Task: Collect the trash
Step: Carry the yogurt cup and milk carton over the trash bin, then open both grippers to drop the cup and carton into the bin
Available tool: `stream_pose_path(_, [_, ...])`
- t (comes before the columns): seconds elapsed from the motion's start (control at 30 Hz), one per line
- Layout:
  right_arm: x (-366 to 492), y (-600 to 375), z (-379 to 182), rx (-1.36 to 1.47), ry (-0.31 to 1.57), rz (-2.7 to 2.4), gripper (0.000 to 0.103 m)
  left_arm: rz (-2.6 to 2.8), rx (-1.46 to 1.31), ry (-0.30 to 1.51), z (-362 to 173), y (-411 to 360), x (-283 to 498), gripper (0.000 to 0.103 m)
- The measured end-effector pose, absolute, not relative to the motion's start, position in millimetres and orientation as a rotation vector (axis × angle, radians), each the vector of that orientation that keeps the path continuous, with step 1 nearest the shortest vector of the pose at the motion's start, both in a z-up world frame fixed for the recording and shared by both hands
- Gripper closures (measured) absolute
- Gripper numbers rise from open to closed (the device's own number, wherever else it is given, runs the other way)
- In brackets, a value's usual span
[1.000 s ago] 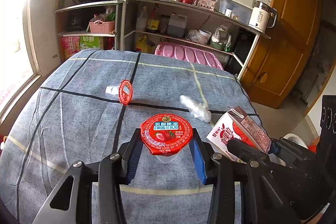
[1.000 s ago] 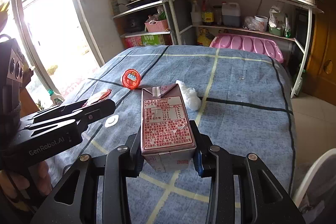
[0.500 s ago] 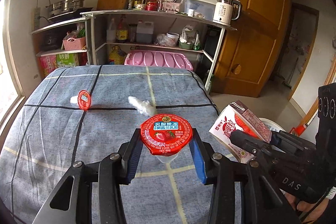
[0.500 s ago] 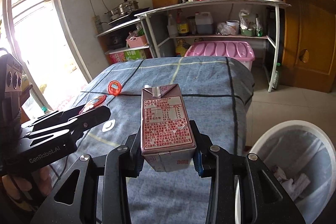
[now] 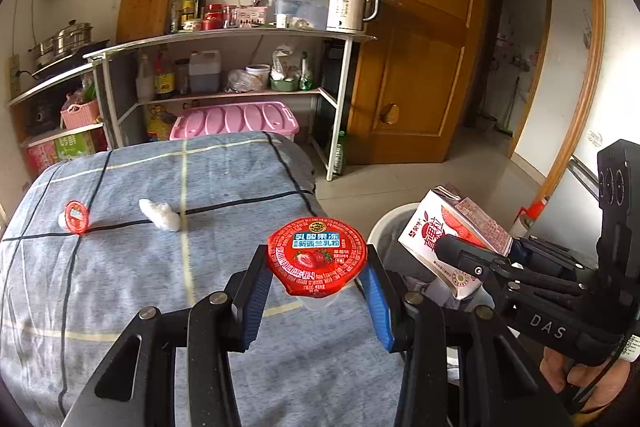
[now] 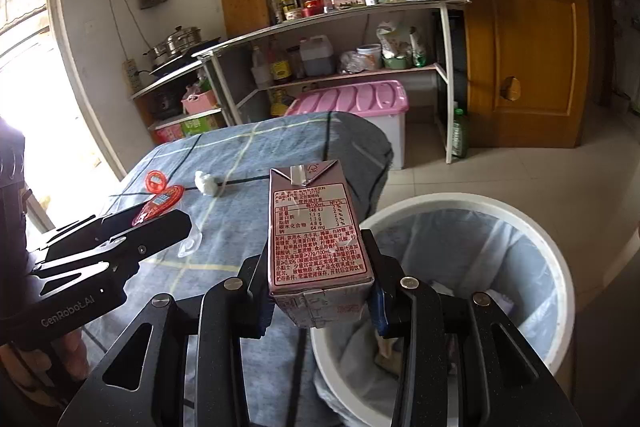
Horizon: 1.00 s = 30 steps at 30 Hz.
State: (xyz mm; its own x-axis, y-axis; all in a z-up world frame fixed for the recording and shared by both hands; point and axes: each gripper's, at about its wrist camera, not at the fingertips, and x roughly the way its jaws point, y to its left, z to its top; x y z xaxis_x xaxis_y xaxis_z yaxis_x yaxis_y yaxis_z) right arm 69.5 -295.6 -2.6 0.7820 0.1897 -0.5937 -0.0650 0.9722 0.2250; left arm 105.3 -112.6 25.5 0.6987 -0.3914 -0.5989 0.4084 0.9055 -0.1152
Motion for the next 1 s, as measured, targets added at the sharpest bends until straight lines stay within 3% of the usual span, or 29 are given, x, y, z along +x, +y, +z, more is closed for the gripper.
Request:
stream_pose_path(0.43, [50.5,-363.8,-27.5,0.214,0.729,-0.017,0.065,-0.607,0.096,0.732,0.6,-207.4,99.2,0.058])
stream_pose_path(0.87, [53.3,-386.7,-51.4,0.238,0.8,-0.058,0.064,-0.623,0.125,0.783,-14.6,-232.1,105.7,0.058])
stream_pose_path(0.93, [53.8,-387.2,-52.8,0.245,0.803,-0.061,0.054,-0.618,0.13,0.787,-15.6,-232.2,106.8,0.058])
stream_pose_path(1.0, [52.8,-386.7,-52.6,0.249,0.798,-0.064,0.051,-0.623,0.125,0.792,-15.6,-231.7,107.3,0.058])
